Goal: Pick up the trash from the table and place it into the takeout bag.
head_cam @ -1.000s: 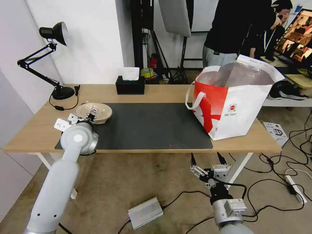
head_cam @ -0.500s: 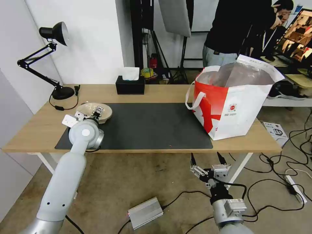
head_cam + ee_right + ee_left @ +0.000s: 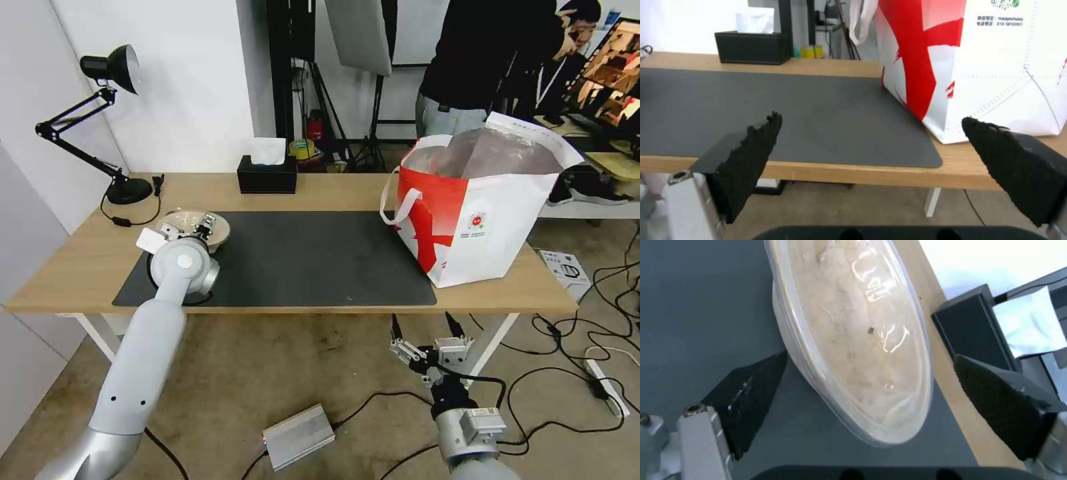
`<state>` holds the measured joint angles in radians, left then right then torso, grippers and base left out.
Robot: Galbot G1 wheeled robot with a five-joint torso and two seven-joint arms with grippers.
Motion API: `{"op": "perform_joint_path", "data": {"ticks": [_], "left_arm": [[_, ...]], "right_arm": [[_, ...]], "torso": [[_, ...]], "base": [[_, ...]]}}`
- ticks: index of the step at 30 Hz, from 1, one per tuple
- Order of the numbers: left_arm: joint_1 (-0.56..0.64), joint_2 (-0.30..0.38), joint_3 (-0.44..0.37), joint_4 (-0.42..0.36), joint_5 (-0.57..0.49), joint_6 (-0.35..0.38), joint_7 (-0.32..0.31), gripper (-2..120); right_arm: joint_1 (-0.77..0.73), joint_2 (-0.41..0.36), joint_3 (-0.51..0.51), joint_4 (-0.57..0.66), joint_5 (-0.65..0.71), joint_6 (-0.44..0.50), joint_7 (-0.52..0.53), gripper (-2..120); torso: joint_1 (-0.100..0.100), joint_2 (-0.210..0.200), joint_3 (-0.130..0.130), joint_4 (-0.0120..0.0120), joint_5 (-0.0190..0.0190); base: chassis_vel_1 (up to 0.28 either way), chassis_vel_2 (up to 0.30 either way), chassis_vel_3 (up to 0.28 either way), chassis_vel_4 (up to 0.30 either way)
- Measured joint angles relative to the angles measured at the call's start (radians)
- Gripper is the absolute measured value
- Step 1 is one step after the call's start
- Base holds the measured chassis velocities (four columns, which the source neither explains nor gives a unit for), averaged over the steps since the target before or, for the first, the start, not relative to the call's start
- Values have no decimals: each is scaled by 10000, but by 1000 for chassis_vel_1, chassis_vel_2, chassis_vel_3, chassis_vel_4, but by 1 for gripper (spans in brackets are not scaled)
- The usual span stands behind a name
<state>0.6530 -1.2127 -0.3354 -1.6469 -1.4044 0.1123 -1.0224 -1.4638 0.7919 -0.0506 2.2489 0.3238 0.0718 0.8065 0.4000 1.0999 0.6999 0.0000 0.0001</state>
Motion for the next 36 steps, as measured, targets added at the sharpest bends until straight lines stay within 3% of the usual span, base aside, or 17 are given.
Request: {"op": "perform_joint_path", "data": {"ticks": [32,36], "left_arm": [[-553,-486,-169,1234,525,-25,326,99],[-627,-492,-143,1329,534,-46,357,88]], "right_arm": [[0,-1,0,0,0,0,0,100],[0,0,0,0,0,0,0,100]], "torso": [[0,-1,1,0,-1],[0,0,0,0,0]], "base": [[0,0,0,0],[0,0,0,0]]}}
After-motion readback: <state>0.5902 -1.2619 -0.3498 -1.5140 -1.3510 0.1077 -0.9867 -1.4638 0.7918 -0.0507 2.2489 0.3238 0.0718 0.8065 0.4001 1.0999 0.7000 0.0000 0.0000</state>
